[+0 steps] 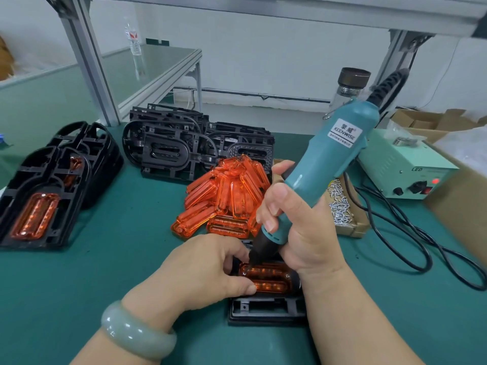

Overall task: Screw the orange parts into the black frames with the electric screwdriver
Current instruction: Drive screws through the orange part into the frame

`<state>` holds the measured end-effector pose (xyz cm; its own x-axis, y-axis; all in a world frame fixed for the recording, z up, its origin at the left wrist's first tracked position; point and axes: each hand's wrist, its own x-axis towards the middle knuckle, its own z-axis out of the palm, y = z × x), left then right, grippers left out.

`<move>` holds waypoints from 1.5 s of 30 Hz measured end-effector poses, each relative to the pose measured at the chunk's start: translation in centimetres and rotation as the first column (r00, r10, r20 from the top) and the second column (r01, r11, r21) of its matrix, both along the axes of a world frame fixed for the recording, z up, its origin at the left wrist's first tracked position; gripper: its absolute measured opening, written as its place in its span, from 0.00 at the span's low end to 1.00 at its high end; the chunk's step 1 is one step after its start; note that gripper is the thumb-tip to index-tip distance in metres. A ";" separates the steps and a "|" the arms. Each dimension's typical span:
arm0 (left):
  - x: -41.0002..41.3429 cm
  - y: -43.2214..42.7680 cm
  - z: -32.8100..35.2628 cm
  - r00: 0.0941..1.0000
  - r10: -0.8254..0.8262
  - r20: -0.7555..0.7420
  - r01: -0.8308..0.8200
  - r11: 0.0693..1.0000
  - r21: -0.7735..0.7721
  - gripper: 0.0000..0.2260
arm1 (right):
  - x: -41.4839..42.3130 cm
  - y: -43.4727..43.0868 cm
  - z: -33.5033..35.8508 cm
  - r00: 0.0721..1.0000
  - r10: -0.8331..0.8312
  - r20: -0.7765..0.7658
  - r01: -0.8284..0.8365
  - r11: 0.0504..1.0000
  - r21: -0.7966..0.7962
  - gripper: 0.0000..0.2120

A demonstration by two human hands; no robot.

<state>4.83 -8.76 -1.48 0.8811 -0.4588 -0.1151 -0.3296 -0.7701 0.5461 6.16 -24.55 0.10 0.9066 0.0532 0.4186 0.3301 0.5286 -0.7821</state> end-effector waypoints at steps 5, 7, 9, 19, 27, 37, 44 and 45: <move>0.1 0.1 -0.1 1.000 -0.004 -0.009 0.004 1.000 -0.006 0.12 | -0.3 0.0 0.1 1.000 0.008 0.017 -0.008 0.999 0.041 0.15; 0.1 0.1 -0.2 1.000 -0.006 -0.012 0.006 1.000 -0.014 0.12 | -0.3 -0.1 0.4 0.999 0.023 0.036 -0.027 0.993 0.116 0.20; 0.2 0.1 -0.2 1.000 -0.007 -0.015 0.006 1.000 -0.018 0.13 | -0.3 -0.5 0.6 0.999 0.022 0.039 -0.030 0.980 0.197 0.20; 0.5 0.4 -0.8 1.000 -0.010 -0.014 0.009 0.998 -0.062 0.12 | -0.7 -2.9 0.3 0.992 -0.085 -0.092 0.112 0.935 0.337 0.05; 0.5 0.1 -0.1 0.990 0.017 0.138 0.011 0.981 -0.195 0.18 | -0.5 -5.0 0.4 0.989 -0.114 -0.095 0.146 0.861 0.487 0.06; -1.1 -3.3 -0.5 0.934 -0.284 0.218 0.273 0.959 0.078 0.46 | -0.6 -6.1 0.8 0.990 -0.110 -0.085 0.139 0.806 0.575 0.09; -0.7 0.9 1.4 0.963 -0.114 0.243 0.142 0.985 -0.101 0.40 | -0.8 -7.3 1.0 0.987 0.106 0.124 -0.163 0.697 0.698 0.14; -0.5 2.2 1.8 0.967 -0.071 0.246 0.103 0.987 -0.120 0.38 | -0.8 -7.3 1.0 0.983 0.125 0.134 -0.183 0.680 0.710 0.14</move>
<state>4.31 -6.59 0.35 0.8312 -0.5321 0.1613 -0.5265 -0.6598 0.5362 5.38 -31.86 1.07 0.8807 -0.1527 0.4484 0.2294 0.9657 -0.1217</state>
